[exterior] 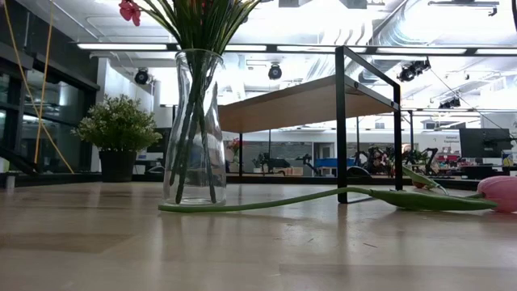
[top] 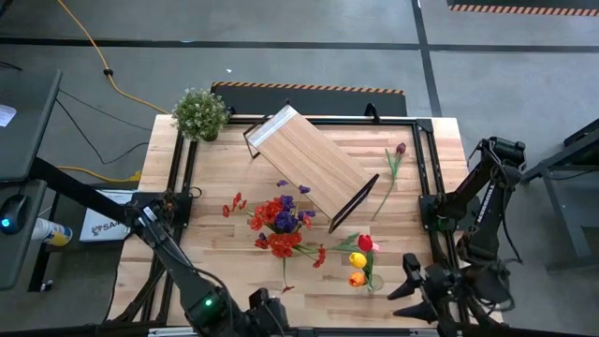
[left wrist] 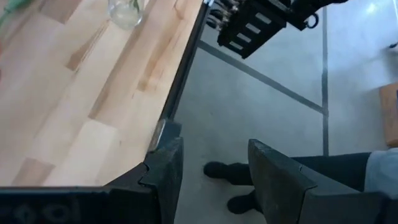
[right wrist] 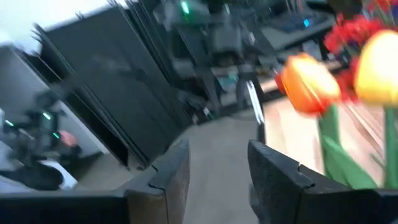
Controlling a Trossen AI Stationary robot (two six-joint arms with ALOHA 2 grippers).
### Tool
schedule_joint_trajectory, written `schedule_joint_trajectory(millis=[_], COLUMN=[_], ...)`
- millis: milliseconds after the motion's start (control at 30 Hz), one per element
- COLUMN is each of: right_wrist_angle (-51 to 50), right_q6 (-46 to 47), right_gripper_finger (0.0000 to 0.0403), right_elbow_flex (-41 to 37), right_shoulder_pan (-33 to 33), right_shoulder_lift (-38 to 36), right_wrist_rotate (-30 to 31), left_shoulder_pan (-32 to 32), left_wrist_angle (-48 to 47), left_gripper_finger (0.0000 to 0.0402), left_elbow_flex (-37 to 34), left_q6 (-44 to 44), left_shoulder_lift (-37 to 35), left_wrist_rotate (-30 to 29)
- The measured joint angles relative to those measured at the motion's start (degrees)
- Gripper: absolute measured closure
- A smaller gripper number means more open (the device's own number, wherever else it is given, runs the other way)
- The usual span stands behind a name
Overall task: Pick and place flowers into a vace then onto a shelf
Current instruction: Put the pink tulip into the right transparent vase
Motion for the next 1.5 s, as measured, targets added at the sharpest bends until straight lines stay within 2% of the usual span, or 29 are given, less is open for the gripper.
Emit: schedule_joint_trajectory(millis=[233,500,600,833,933,1100,1200,1367,1500], right_wrist_angle=[16.1,33.9,38.6,51.0,53.6,51.8,47.7,37.9,32.0], right_q6=[-11.3,-27.1,-32.2,-46.2,-49.6,-56.0,-60.8,-66.6,-67.4], right_gripper_finger=[0.0258,0.0252,0.0254,0.0264,0.0264,0.0265,0.0265,0.0265,0.0265], right_elbow_flex=[0.0,0.0,0.0,0.0,0.0,0.0,0.0,0.0,0.0], right_shoulder_pan=[0.0,0.0,0.0,-0.1,0.0,0.8,2.1,4.8,6.7], right_shoulder_lift=[0.0,0.0,0.0,-0.1,-0.7,-3.6,-6.1,-11.8,-16.5], right_wrist_rotate=[-4.5,-14.8,-17.5,-18.5,-20.5,-26.8,-21.7,-2.6,11.2], left_shoulder_pan=[-1.8,-3.7,-4.4,-4.9,-4.9,-4.9,-4.9,-4.9,-4.9], left_wrist_angle=[1.5,1.6,2.3,3.7,4.0,3.5,3.6,3.9,4.1], left_gripper_finger=[0.0190,0.0190,0.0190,0.0190,0.0190,0.0190,0.0190,0.0190,0.0190], left_elbow_flex=[-0.3,-0.4,-0.4,-0.3,-0.3,-0.3,-0.3,-0.3,-0.4], left_q6=[-2.9,-7.3,-9.5,-17.0,-21.9,-28.4,-32.1,-38.0,-40.2], left_shoulder_lift=[1.8,4.8,5.9,7.2,8.4,10.5,12.2,14.1,14.4], left_wrist_rotate=[-0.9,-1.9,-3.9,-6.4,-7.1,-6.3,-4.5,-0.2,0.4])
